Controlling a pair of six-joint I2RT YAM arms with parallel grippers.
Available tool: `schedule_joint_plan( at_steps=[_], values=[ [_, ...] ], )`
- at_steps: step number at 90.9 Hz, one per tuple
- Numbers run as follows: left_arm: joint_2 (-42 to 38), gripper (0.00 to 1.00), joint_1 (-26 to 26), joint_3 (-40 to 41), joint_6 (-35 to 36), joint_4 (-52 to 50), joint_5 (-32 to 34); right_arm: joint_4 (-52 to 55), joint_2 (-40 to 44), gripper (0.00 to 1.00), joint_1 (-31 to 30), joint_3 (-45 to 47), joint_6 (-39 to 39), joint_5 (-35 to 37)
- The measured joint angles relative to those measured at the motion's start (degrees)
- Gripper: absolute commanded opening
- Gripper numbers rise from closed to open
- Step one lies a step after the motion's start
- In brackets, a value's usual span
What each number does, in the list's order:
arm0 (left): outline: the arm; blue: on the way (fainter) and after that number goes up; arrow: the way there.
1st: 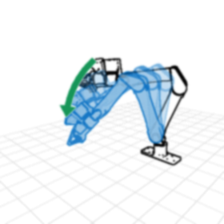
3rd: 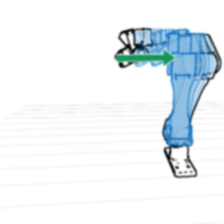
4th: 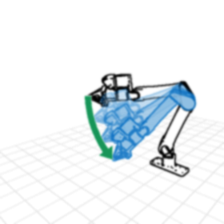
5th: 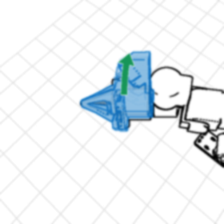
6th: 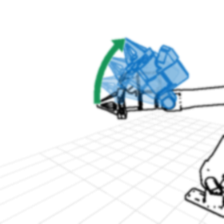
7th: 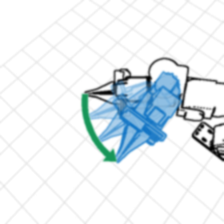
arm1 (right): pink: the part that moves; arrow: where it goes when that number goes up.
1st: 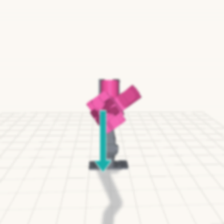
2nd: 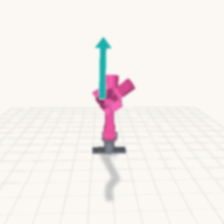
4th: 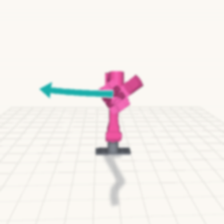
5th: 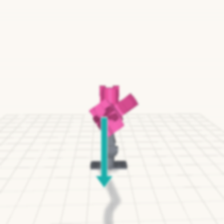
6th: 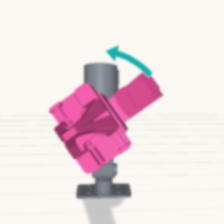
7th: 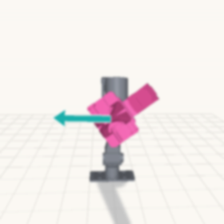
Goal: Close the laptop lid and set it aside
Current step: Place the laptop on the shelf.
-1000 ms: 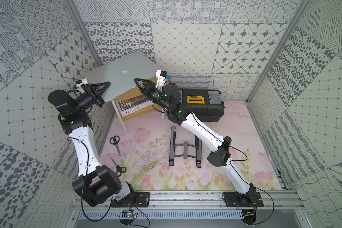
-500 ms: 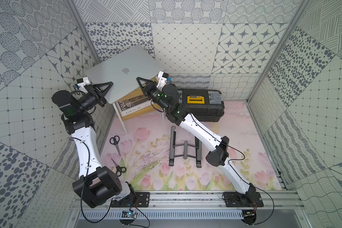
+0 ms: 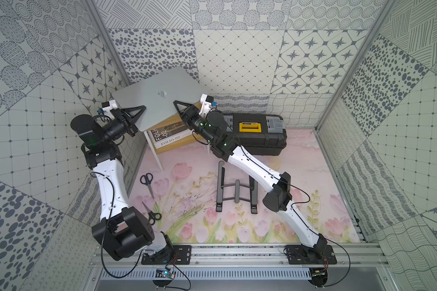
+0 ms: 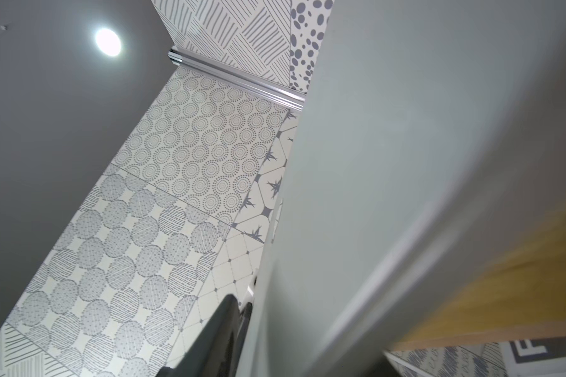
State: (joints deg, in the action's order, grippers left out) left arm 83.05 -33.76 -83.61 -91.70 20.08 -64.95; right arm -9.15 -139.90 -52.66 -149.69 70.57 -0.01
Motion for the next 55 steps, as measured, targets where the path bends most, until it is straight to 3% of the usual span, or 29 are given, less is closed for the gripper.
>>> schedule_joint_plan(
  at_steps=[13,40,55],
  values=[
    [2.03,0.00,-0.87,0.31,-2.36,0.26,-1.51,-2.51,2.08,0.55,1.31,6.05,-0.70,-3.52],
    [5.22,0.00,-1.75,-1.97,-5.31,-0.17,-2.51,-2.71,3.13,0.56,5.90,7.78,-1.07,-9.35],
    [6.56,0.00,-1.51,-4.33,-1.55,-4.55,-3.74,-7.80,10.47,0.56,6.43,22.08,-0.98,-10.49]
  ],
)
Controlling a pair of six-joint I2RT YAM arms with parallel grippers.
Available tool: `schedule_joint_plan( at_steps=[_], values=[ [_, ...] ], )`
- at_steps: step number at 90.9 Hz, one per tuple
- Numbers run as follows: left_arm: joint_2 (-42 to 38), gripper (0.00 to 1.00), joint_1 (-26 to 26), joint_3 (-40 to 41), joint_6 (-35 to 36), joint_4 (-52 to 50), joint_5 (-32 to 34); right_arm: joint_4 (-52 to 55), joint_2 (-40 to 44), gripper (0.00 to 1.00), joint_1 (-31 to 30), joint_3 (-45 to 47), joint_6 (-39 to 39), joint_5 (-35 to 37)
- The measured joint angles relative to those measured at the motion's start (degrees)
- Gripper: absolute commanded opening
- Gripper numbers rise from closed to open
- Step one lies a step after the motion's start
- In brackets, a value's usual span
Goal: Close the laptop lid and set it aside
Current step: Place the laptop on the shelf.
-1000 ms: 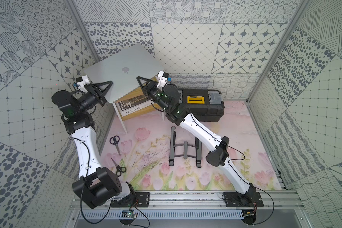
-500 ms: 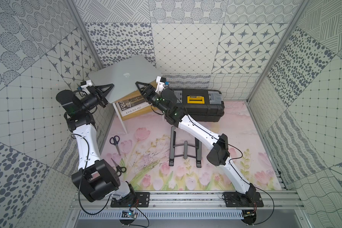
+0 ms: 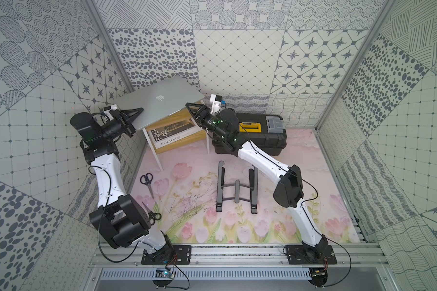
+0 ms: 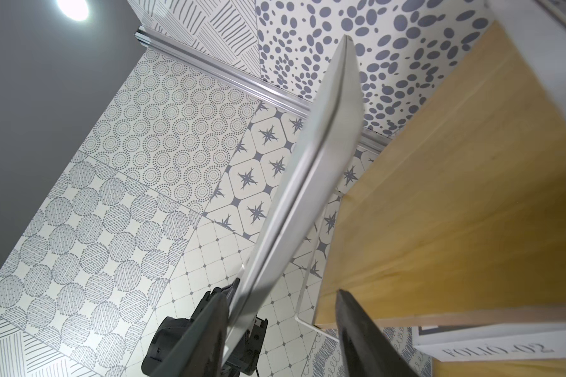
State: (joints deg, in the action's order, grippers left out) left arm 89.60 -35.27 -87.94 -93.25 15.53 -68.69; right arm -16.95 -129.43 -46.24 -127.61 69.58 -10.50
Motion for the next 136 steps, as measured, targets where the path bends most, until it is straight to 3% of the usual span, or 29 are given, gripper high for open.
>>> schedule_joint_plan(
  at_steps=[20,45,79,120,136],
  values=[
    [3.69,0.00,2.21,-4.94,2.01,-3.04,-0.37,-5.60,17.75,0.56,2.16,27.23,-2.03,-0.35],
    [10.03,0.00,3.93,-12.72,2.47,-4.55,-1.70,-8.81,32.04,0.59,9.66,43.32,-4.94,-4.46],
    [15.98,0.00,4.37,-20.52,10.91,-15.67,-1.51,-9.51,38.18,0.63,8.61,53.90,-8.31,-8.61],
    [18.03,0.00,4.90,-23.12,19.54,-26.27,0.31,-12.52,37.81,0.68,8.85,57.42,-6.75,-10.34],
    [18.12,0.11,5.05,-23.71,21.70,-27.78,0.55,-13.84,37.81,0.70,9.01,58.29,-5.81,-10.93]
  ],
)
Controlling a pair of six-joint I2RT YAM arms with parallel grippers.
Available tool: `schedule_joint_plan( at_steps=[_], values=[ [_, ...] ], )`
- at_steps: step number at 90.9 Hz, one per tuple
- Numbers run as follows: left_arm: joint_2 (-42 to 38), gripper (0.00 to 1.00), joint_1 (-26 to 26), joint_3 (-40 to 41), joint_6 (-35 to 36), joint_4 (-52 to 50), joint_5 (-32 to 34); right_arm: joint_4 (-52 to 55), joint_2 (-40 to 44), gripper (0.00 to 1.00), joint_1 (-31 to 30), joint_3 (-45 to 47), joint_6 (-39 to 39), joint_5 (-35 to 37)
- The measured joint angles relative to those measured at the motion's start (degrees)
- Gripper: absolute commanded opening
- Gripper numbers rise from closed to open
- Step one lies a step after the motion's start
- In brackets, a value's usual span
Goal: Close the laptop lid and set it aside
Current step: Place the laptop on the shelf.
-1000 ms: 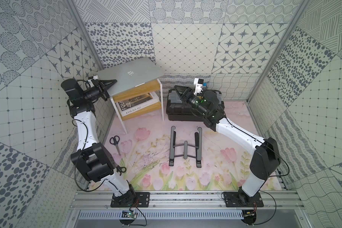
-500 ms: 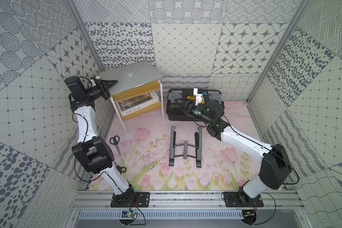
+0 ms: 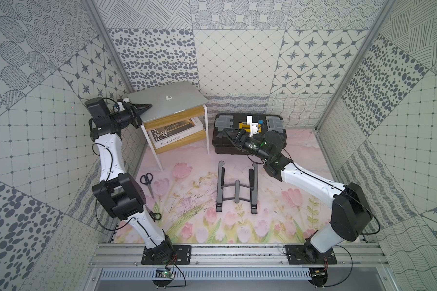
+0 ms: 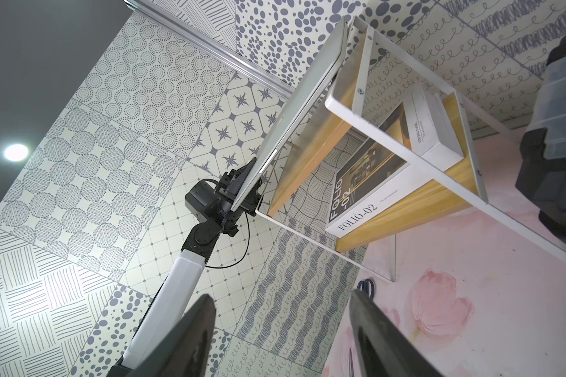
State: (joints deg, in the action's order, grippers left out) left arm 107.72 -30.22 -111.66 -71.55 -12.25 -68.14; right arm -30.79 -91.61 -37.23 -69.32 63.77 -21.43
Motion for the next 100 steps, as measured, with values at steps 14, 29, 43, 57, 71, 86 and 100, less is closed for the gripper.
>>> schedule_joint_plan(
  at_steps=[14,29,43,57,71,86,100],
  values=[
    [0.17,0.27,0.04,-0.15,1.44,-0.76,-0.02,-1.70,0.00,0.71,0.00,0.11,0.81,-0.63],
    [0.70,0.40,0.04,-0.96,4.02,-1.79,-0.55,-4.24,-0.26,0.71,0.15,0.28,1.95,-1.46],
    [1.64,0.40,0.02,-3.63,7.45,-4.79,-0.55,-6.16,-0.66,0.72,0.31,1.20,2.95,-2.10],
    [3.02,0.43,-0.35,-6.84,10.58,-8.76,-0.42,-7.54,-1.44,0.72,0.35,1.42,3.67,-2.56],
    [4.17,0.43,-1.49,-9.35,12.81,-12.13,0.04,-9.01,-2.10,0.72,0.35,1.46,4.44,-2.78],
    [5.33,0.44,-2.38,-10.73,14.80,-14.67,1.29,-11.17,-3.34,0.72,0.35,1.46,5.40,-3.41],
    [5.51,0.49,-2.40,-11.47,16.68,-15.45,1.95,-12.04,-4.48,0.72,0.35,1.46,6.32,-3.89]
  ],
)
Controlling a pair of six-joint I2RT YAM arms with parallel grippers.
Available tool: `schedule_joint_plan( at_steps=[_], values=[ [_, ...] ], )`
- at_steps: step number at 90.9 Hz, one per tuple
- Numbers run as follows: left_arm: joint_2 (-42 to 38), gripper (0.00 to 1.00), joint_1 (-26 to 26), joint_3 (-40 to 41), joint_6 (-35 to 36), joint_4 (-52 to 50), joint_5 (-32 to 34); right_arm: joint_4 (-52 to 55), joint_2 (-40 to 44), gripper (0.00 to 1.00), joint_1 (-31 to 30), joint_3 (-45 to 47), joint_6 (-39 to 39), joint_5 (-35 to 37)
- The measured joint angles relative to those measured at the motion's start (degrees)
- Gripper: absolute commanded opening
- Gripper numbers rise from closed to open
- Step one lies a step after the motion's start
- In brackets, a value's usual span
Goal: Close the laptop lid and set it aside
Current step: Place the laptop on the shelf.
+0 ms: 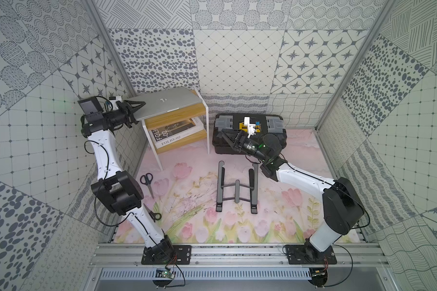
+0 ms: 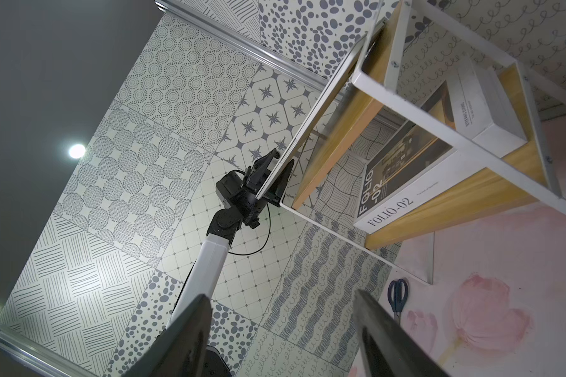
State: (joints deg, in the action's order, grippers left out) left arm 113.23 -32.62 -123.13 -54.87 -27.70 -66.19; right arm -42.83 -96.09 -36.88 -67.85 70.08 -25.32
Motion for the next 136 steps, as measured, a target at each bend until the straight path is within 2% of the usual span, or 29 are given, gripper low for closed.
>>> schedule_joint_plan(
  at_steps=[13,21,25,27,30,44,75,88,94,102,116,124,136],
  values=[
    [0.13,0.48,0.20,-0.22,1.11,-0.02,0.02,-0.87,-0.46,0.72,0.00,0.00,0.20,-0.24],
    [0.13,0.41,0.22,-0.44,2.23,-0.63,0.20,-1.25,-0.68,0.72,0.00,0.00,0.26,-0.39],
    [0.20,0.29,0.22,-0.68,2.73,-1.33,0.42,-1.25,-0.72,0.72,0.00,0.00,0.26,-0.44],
    [0.28,0.18,0.22,-0.79,3.08,-1.64,0.44,-1.27,-0.74,0.72,0.00,0.00,0.26,-0.48],
    [0.46,0.11,0.22,-0.94,3.50,-2.34,0.61,-1.40,-0.79,0.72,0.00,0.00,0.31,-0.59],
    [1.60,0.07,0.17,-2.29,2.64,-5.40,-1.57,-2.51,-1.62,0.72,0.00,-0.02,1.33,-1.22],
    [2.03,0.17,-0.55,-4.15,2.89,-10.12,-2.54,-3.08,-2.25,0.72,0.00,-0.07,1.79,-2.29],
    [2.03,0.34,-0.74,-4.50,3.67,-10.38,-1.64,-3.26,-2.25,0.73,0.00,-0.07,1.79,-2.54],
    [2.03,0.47,-0.83,-4.48,4.13,-9.46,-1.33,-3.28,-2.25,0.73,0.00,-0.07,1.79,-2.60],
    [1.86,0.54,-1.03,-3.93,4.20,-7.69,-2.05,-3.30,-2.25,0.74,0.00,-0.07,1.81,-2.73],
    [1.42,0.56,-1.14,-2.62,4.72,-4.59,-2.97,-3.30,-2.25,0.75,0.00,-0.20,2.08,-2.78],
    [1.40,0.61,-1.16,-2.34,5.01,-3.43,-3.17,-3.32,-2.25,0.75,-0.04,-0.70,2.21,-2.95],
    [1.31,0.62,-1.18,-2.29,5.51,-2.58,-3.23,-3.74,-2.25,0.75,-0.17,-0.92,2.45,-3.02]
  ],
)
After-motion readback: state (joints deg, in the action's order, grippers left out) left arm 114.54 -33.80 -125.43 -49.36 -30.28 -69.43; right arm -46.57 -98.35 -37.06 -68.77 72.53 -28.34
